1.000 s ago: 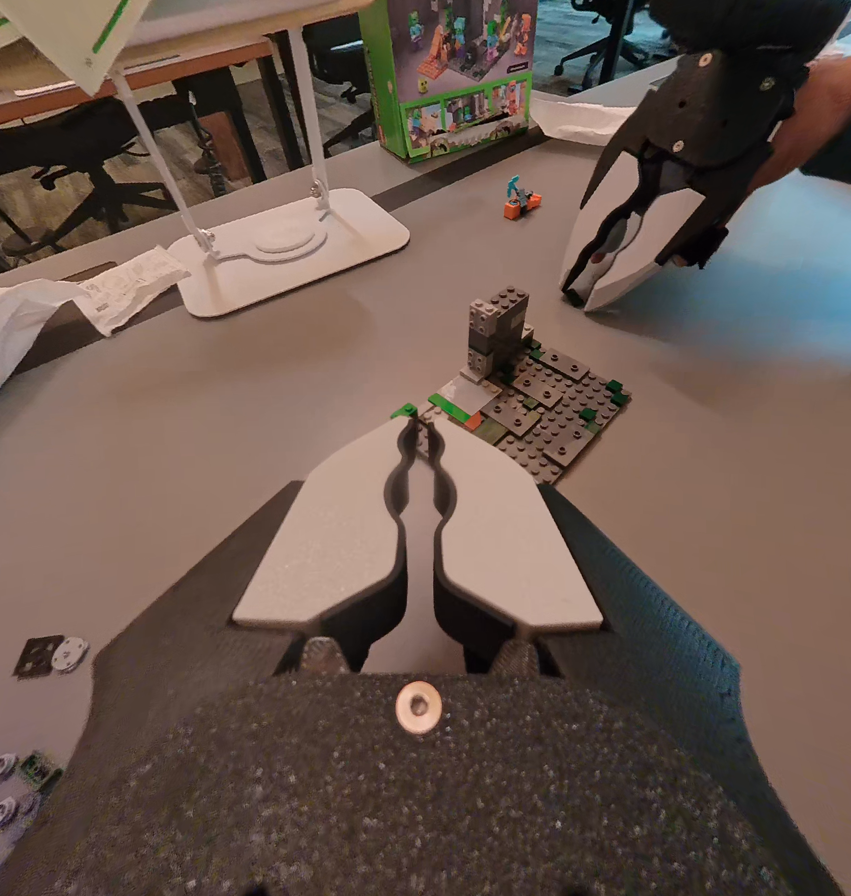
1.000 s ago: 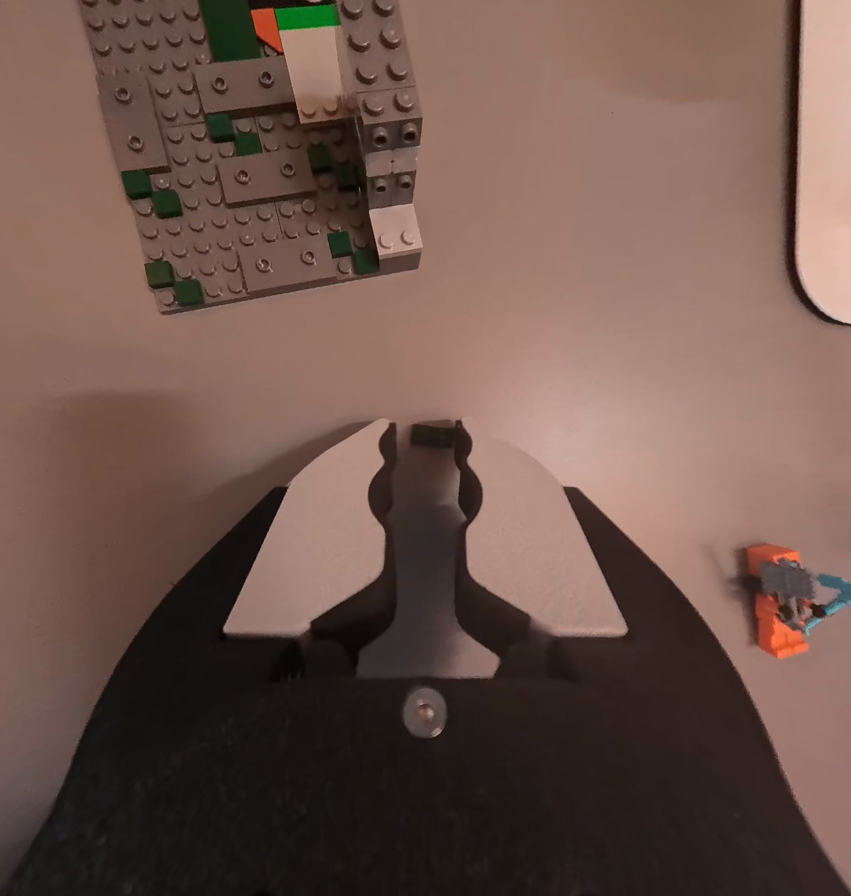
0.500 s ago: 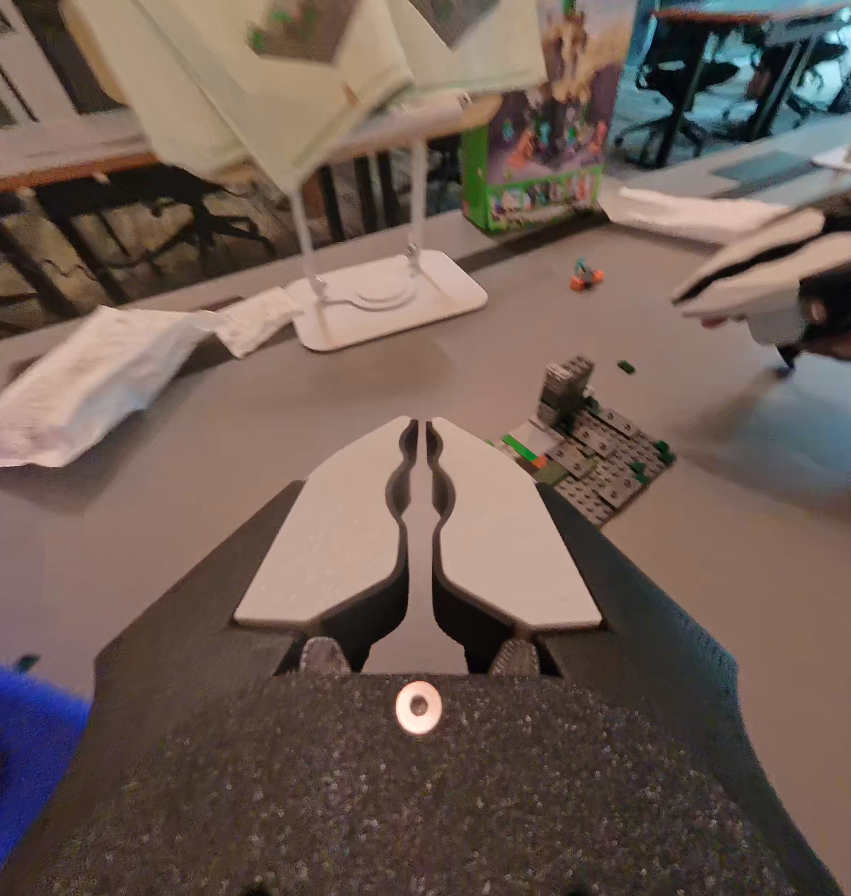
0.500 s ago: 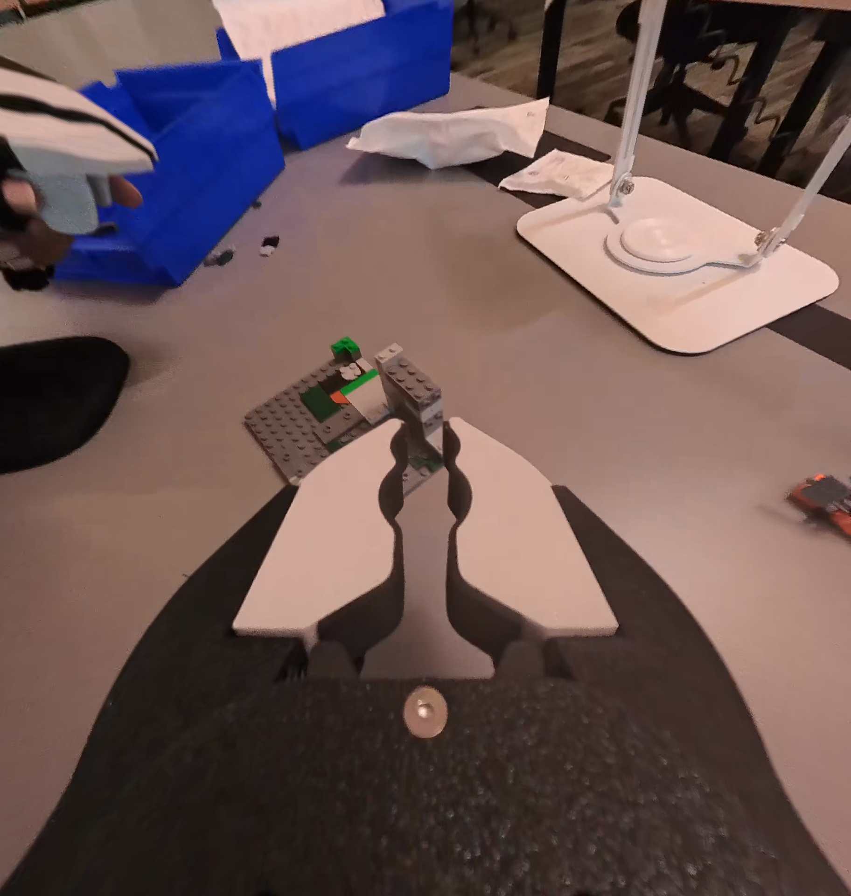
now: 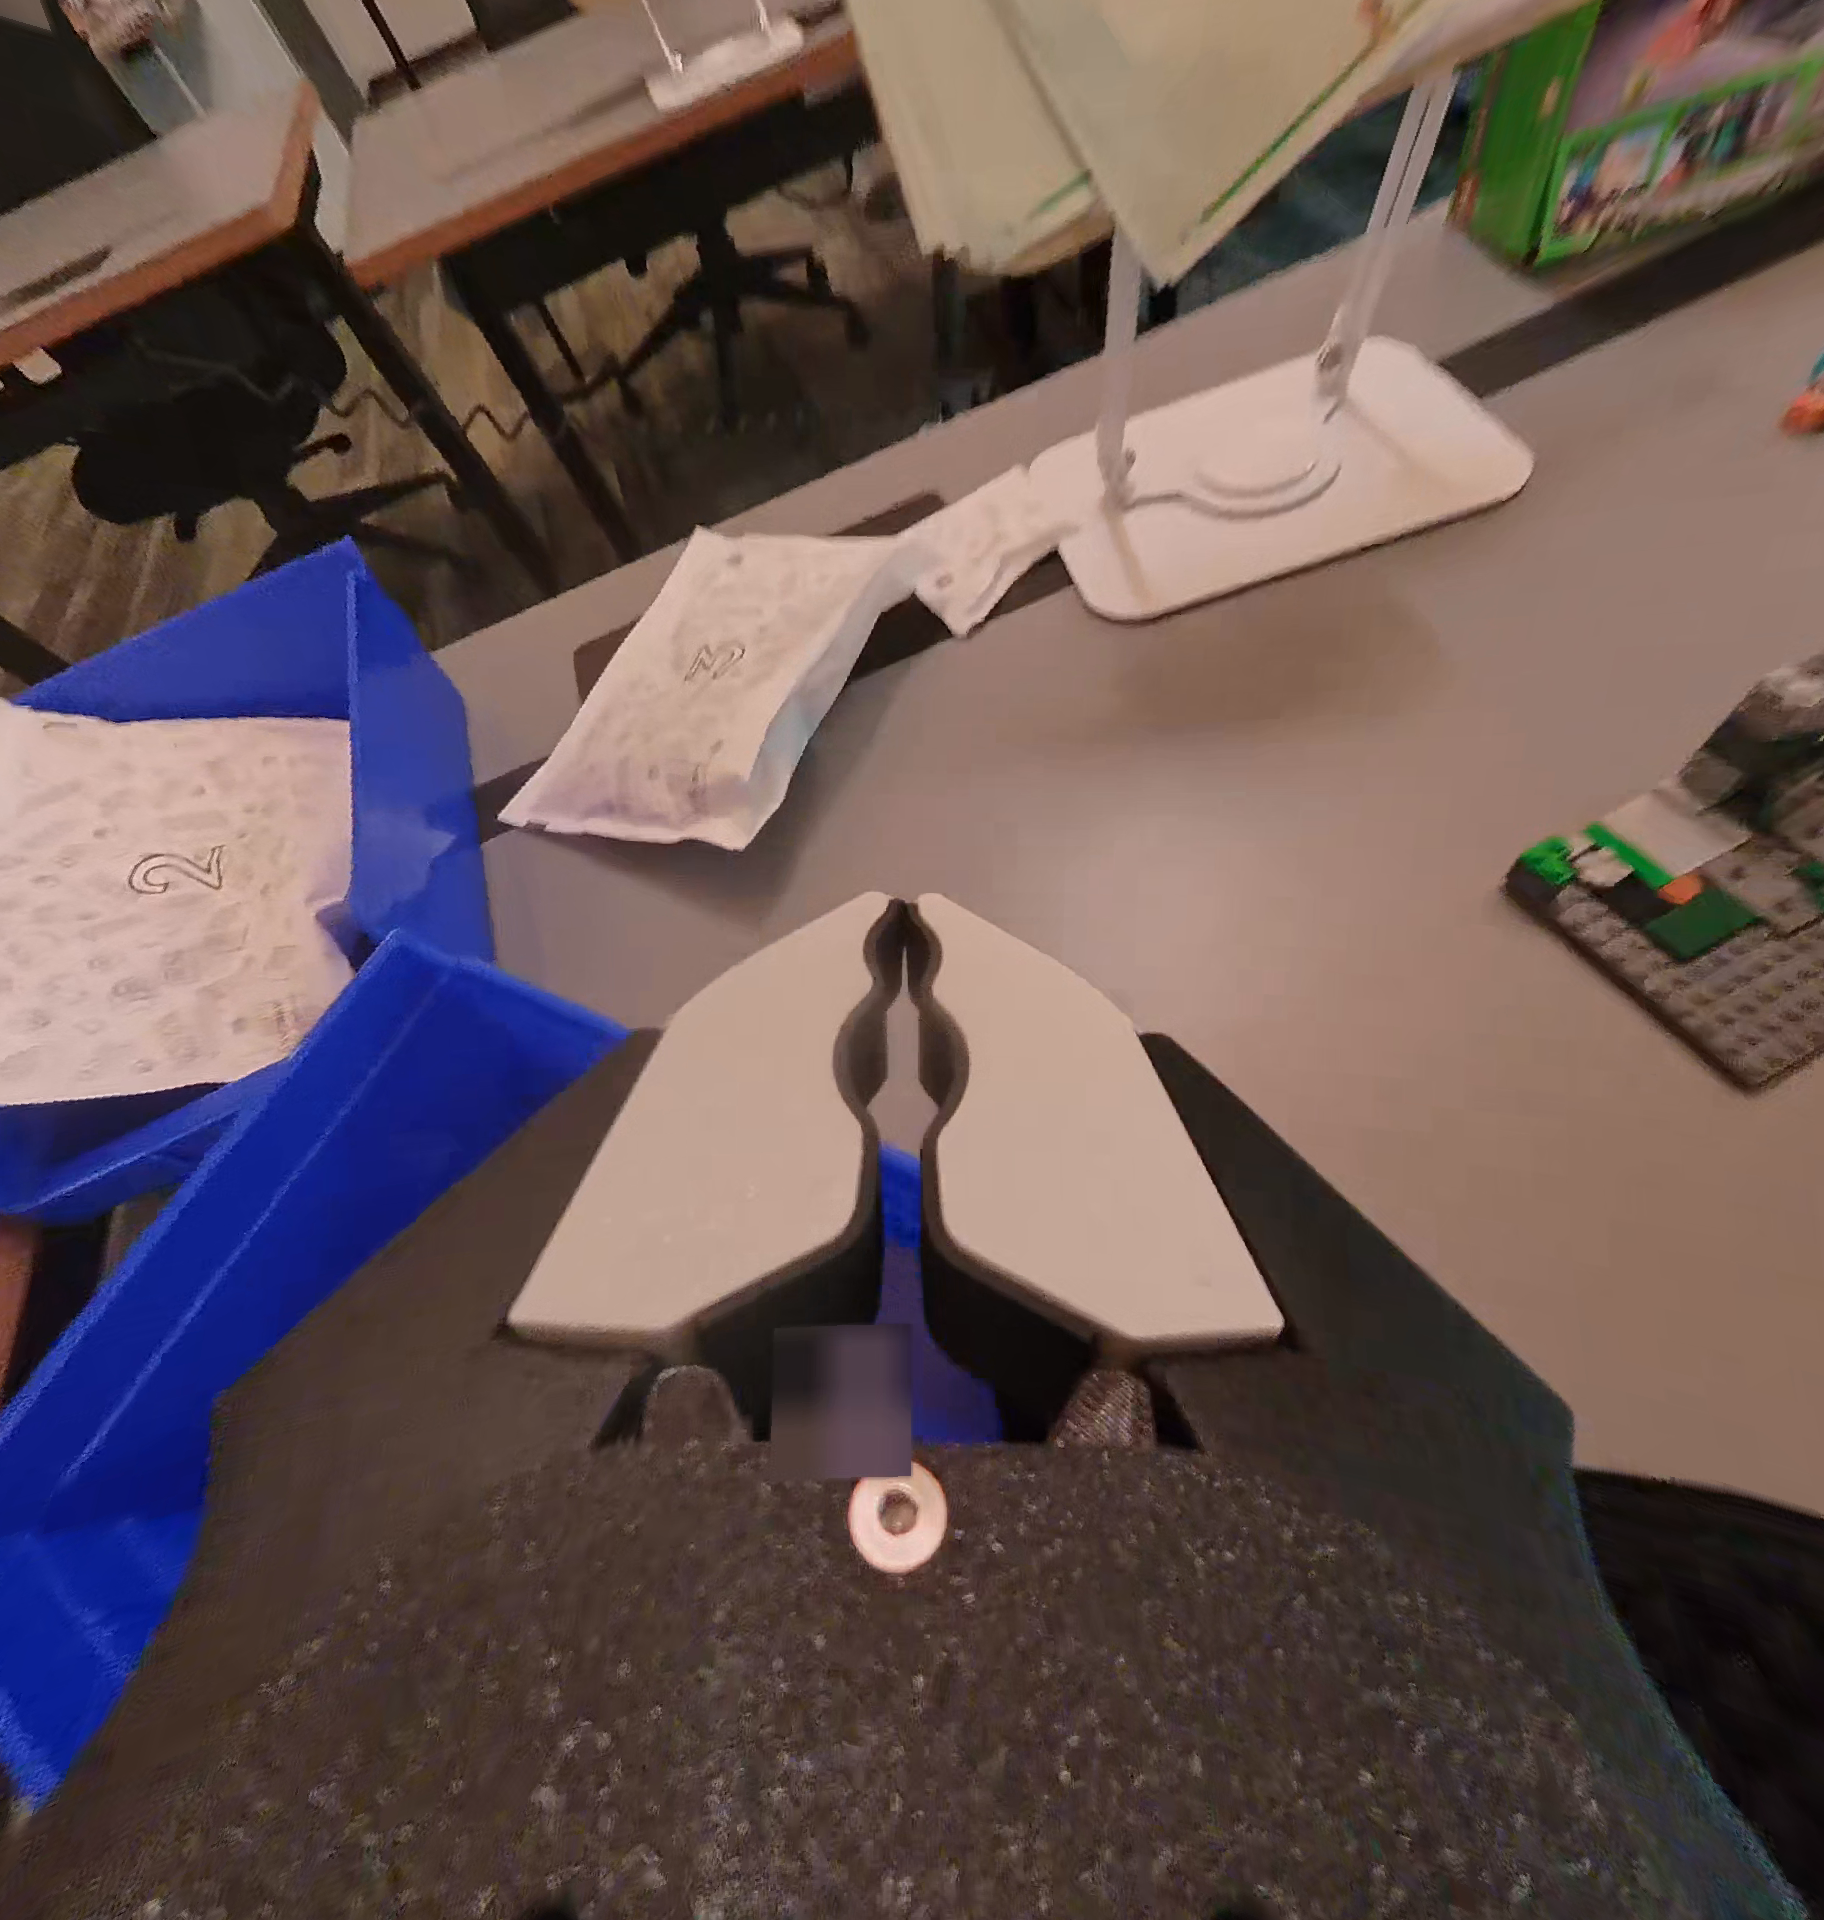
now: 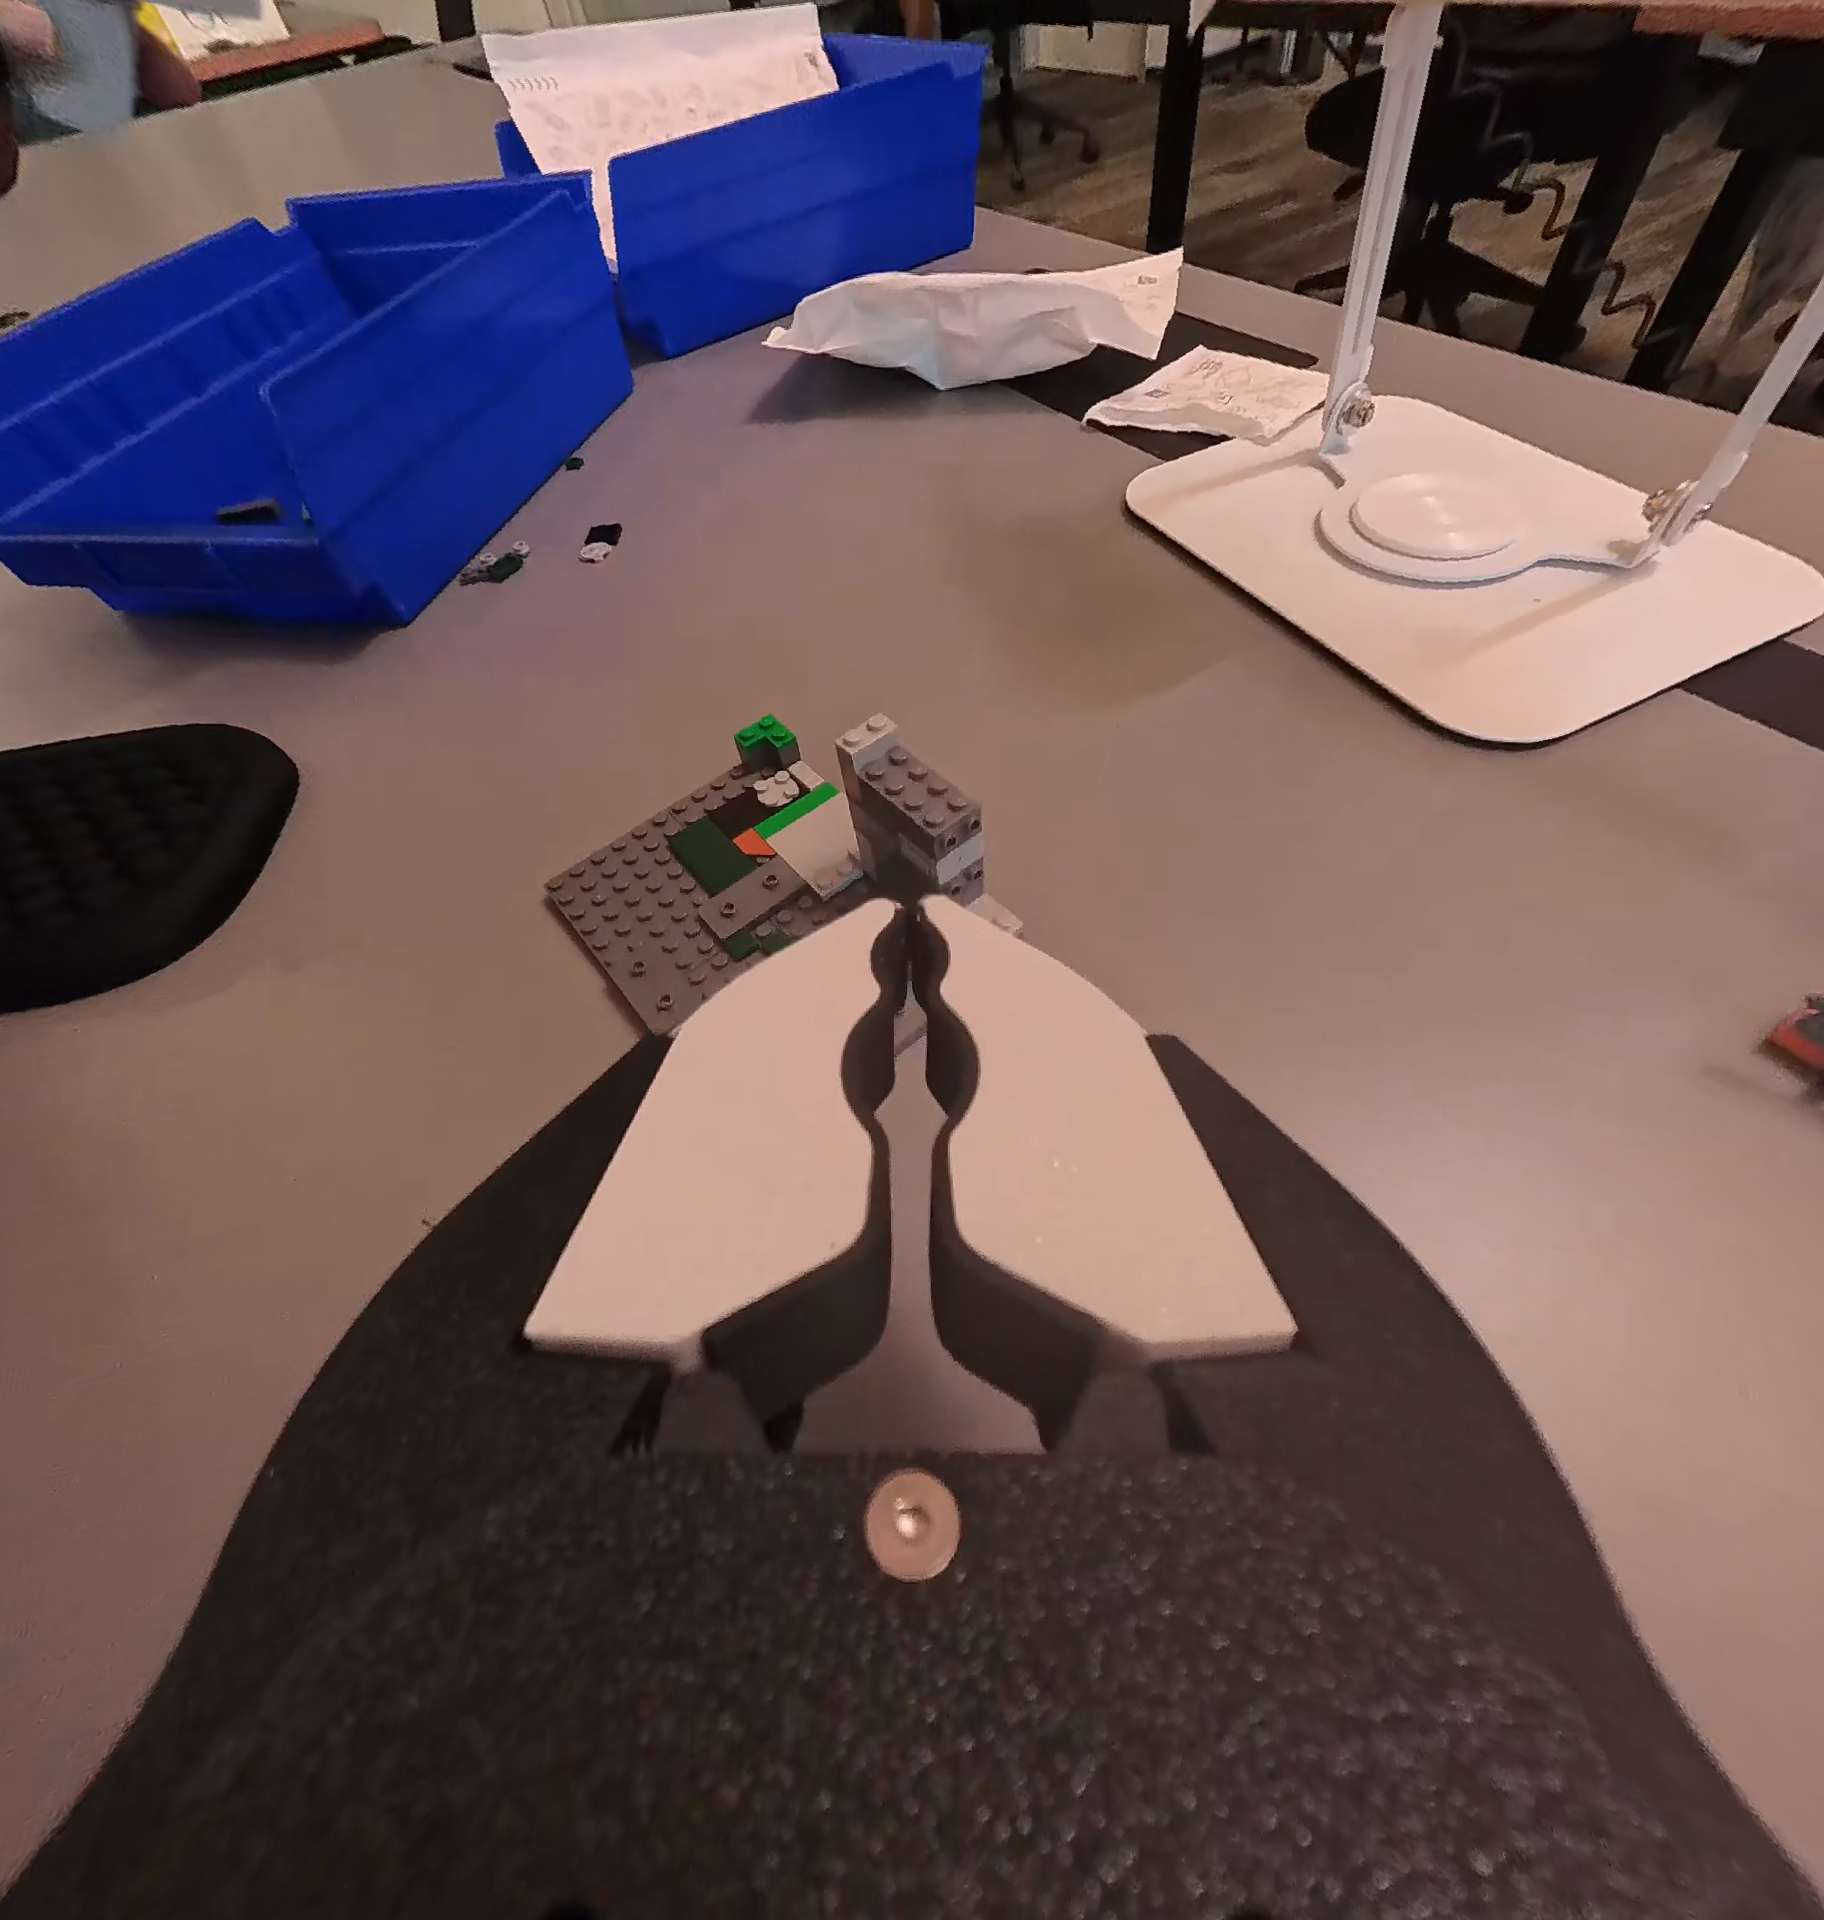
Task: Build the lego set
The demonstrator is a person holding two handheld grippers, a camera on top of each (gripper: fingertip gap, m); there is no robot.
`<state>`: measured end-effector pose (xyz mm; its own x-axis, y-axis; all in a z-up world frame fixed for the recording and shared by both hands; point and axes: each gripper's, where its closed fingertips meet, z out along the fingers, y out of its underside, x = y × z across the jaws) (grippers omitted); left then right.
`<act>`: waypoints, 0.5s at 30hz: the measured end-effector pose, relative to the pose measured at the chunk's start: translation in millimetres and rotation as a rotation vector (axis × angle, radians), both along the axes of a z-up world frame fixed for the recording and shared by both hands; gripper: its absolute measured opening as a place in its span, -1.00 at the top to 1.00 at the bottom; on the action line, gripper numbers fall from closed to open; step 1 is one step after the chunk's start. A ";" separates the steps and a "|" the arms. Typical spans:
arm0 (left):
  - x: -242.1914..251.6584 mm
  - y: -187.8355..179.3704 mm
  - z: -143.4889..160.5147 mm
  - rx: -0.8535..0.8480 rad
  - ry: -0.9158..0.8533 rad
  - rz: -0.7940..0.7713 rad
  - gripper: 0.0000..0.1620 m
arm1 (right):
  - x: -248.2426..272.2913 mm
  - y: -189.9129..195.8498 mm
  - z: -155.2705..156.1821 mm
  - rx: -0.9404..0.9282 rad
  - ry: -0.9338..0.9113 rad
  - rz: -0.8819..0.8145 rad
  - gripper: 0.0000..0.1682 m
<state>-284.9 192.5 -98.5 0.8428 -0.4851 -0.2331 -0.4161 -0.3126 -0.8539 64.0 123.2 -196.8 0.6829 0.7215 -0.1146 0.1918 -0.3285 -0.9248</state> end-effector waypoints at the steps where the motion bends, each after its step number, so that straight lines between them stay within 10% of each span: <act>1: -6.4 2.6 -4.2 -0.027 0.034 0.009 1.00 | -0.1 -0.7 -1.9 -0.004 -0.003 0.003 1.00; 15: -147.7 7.6 -73.7 -0.442 0.213 0.321 0.08 | -1.4 -1.1 -9.4 -0.016 -0.019 0.019 1.00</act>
